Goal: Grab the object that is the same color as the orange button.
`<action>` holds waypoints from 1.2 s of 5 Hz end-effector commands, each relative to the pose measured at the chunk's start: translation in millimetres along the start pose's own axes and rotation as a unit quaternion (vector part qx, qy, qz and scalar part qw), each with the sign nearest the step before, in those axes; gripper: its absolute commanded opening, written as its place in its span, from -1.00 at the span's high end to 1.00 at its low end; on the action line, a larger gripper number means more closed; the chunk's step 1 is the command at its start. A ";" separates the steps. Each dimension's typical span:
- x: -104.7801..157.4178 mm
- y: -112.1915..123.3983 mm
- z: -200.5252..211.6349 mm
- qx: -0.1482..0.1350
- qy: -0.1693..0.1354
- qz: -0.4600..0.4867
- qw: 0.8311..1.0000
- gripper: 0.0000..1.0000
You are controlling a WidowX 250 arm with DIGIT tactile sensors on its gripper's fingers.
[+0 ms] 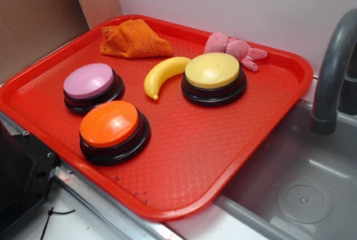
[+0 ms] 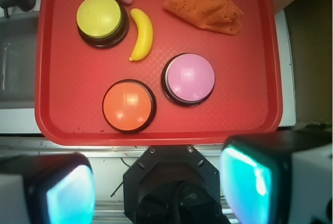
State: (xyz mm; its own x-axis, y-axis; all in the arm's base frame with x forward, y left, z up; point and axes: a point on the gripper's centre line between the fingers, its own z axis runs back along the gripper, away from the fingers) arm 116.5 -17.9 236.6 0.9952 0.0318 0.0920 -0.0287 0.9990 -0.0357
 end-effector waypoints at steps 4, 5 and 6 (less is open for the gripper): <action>26.9 39.8 -29.4 -0.026 -0.031 0.269 0.962 -1.00; 43.7 54.5 -49.3 0.002 -0.055 0.362 0.931 -1.00; 55.9 63.6 -62.5 0.013 -0.093 0.430 0.898 -1.00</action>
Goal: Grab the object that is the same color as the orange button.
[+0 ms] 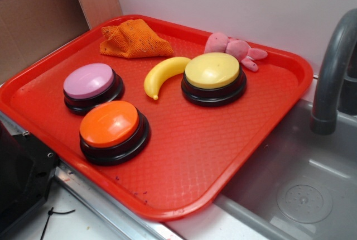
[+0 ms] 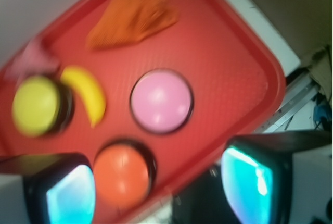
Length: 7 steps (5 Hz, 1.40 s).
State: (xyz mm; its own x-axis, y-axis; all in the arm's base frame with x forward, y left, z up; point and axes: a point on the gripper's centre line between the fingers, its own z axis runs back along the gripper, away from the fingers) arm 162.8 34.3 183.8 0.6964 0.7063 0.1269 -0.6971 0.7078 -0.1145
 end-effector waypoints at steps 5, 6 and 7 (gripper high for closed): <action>113.3 -39.6 -125.0 0.023 -0.170 0.227 0.959 -1.00; 133.6 -36.9 -135.1 0.016 -0.154 0.230 0.961 -1.00; 138.3 -39.2 -140.9 0.025 -0.163 0.219 0.962 -1.00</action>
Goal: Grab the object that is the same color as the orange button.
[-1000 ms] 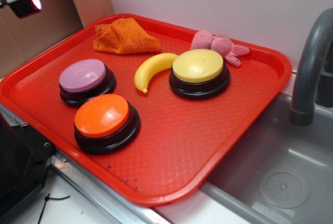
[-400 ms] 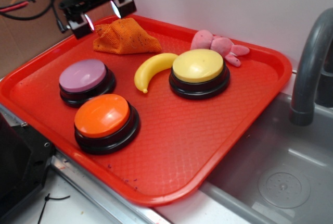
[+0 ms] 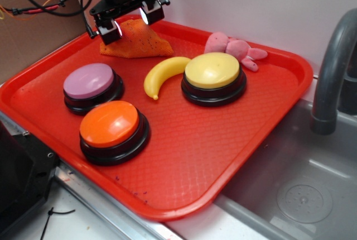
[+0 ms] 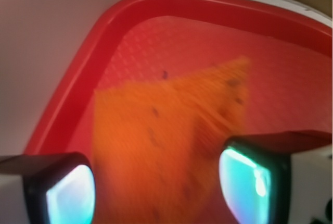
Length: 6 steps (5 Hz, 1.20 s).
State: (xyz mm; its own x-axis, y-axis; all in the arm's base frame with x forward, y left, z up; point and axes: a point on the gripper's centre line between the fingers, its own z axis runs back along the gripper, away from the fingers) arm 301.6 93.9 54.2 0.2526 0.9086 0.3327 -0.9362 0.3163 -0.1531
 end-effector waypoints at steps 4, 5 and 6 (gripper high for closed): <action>12.1 -8.0 8.1 0.040 -0.009 -0.050 0.998 1.00; 12.6 -5.3 38.2 0.021 0.033 -0.123 0.992 1.00; 9.6 1.2 84.8 -0.018 0.087 -0.223 0.971 1.00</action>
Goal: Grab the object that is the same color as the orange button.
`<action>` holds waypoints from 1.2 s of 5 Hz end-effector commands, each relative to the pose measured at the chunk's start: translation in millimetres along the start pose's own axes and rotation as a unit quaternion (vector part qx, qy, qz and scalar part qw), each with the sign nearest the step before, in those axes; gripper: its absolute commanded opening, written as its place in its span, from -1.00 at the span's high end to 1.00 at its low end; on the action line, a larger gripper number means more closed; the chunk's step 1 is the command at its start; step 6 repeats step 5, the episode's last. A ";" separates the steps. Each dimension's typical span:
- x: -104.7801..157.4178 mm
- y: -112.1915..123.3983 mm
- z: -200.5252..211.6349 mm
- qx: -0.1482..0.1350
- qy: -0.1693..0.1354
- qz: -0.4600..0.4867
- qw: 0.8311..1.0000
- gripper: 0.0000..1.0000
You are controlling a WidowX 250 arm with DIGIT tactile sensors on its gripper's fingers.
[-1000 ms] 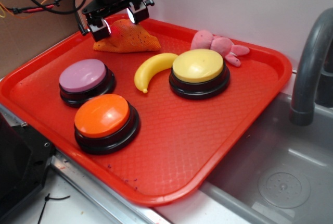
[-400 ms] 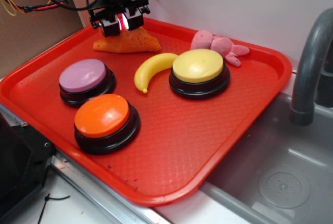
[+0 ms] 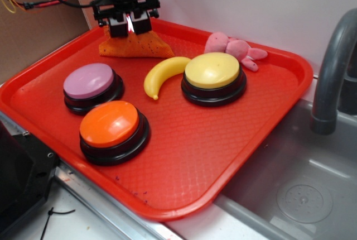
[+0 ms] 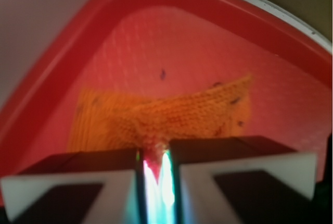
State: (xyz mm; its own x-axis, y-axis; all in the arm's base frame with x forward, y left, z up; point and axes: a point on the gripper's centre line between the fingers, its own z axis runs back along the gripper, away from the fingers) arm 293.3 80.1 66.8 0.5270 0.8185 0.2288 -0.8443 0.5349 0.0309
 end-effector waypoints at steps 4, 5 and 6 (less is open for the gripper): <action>-39.4 43.3 200.5 -0.170 0.090 -0.341 0.920 1.00; -34.6 43.7 193.9 -0.144 0.084 -0.365 0.916 1.00; -34.6 43.7 193.9 -0.144 0.084 -0.365 0.916 1.00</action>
